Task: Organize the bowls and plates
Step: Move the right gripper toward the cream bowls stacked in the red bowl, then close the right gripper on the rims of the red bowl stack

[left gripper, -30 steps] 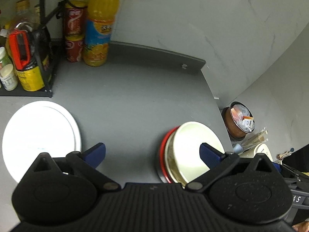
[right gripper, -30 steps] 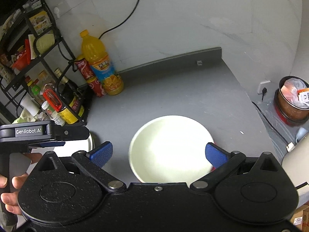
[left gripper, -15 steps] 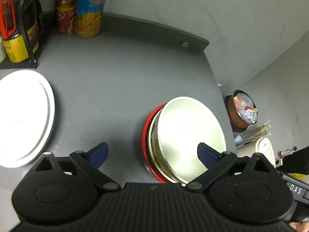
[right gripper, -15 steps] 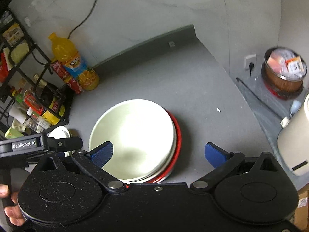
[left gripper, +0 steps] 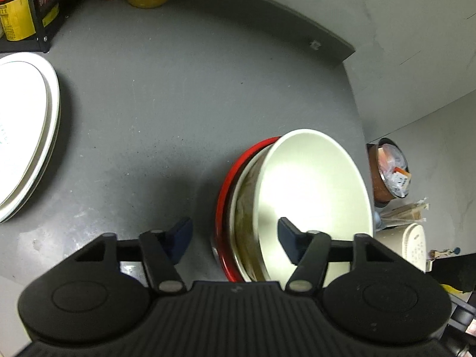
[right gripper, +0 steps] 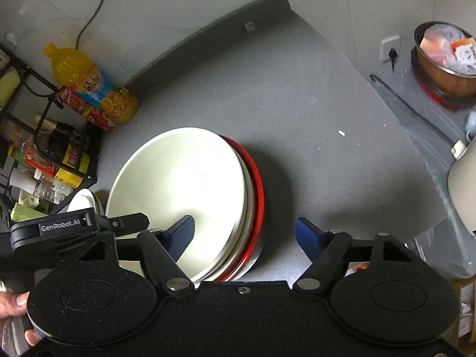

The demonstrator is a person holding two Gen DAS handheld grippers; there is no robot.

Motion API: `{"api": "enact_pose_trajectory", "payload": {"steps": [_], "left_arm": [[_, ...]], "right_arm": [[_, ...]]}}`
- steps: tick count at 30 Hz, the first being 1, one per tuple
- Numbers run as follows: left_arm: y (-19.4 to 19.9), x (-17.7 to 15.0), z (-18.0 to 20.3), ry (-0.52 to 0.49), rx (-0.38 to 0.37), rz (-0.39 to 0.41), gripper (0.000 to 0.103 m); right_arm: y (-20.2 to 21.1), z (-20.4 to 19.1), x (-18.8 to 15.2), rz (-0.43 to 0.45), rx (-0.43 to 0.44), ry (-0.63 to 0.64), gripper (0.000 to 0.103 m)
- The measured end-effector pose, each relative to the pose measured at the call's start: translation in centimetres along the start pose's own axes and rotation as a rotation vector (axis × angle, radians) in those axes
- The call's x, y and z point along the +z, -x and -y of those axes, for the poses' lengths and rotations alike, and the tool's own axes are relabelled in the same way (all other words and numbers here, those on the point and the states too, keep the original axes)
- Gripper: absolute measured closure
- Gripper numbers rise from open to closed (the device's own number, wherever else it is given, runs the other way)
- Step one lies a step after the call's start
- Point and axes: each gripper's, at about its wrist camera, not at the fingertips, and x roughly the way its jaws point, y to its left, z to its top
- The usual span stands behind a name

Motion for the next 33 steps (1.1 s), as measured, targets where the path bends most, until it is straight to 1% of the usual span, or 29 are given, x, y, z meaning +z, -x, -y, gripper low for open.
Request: {"api": "enact_pose_trajectory", "payload": {"steps": [1,3,4,6,9,10,12,13,14,22,27,33], "left_arm": [[-0.2,0.1,0.0,0.007,0.000,-0.007,0.046],[-0.8,0.4,0.0,0.037,-0.012,-0.029,0.052],[-1.0,0.5,-0.1,0.046,-0.018,-0.037,0.053],[-1.6,0.5,-0.4,0.061,-0.021,-0.050,0.059],[-2.5,0.6,-1.2,0.099,-0.032,-0.081,0.065],[-2.8,0.7,-1.3,0.107,-0.038,-0.092,0.065],[-3.2,0.8,-1.5,0.101,-0.043,-0.097,0.068],[-3.4,0.9,-1.7,0.101,-0.046,-0.100,0.068],[-3.5,0.9,-1.8,0.105,-0.049,-0.102,0.069],[-3.6,1.0,-2.3,0.106,-0.069,-0.109,0.073],[-2.9,0.9,-2.9,0.095,-0.083,-0.097,0.073],[-1.1,1.3,-3.6,0.084,-0.095,-0.065,0.073]], "right_arm": [[-0.5,0.1,0.1,-0.011,-0.004,-0.003,0.031],[-1.4,0.2,0.3,-0.034,-0.012,-0.021,0.033],[-1.9,0.4,0.3,-0.048,-0.011,-0.034,0.036],[-2.7,0.6,0.3,-0.070,-0.006,-0.056,0.039],[-3.6,0.6,0.3,-0.098,-0.009,-0.056,0.045],[-3.8,0.6,0.3,-0.106,-0.009,-0.051,0.048],[-4.3,0.5,0.2,-0.120,-0.005,-0.042,0.055],[-4.6,0.5,0.2,-0.130,-0.005,-0.041,0.065],[-4.9,0.6,0.2,-0.141,-0.017,-0.041,0.070],[-4.8,0.3,0.1,-0.139,-0.026,-0.032,0.071],[-4.3,-0.1,0.0,-0.121,-0.008,-0.034,0.071],[-3.5,-1.6,0.3,-0.100,0.013,-0.024,0.071]]}}
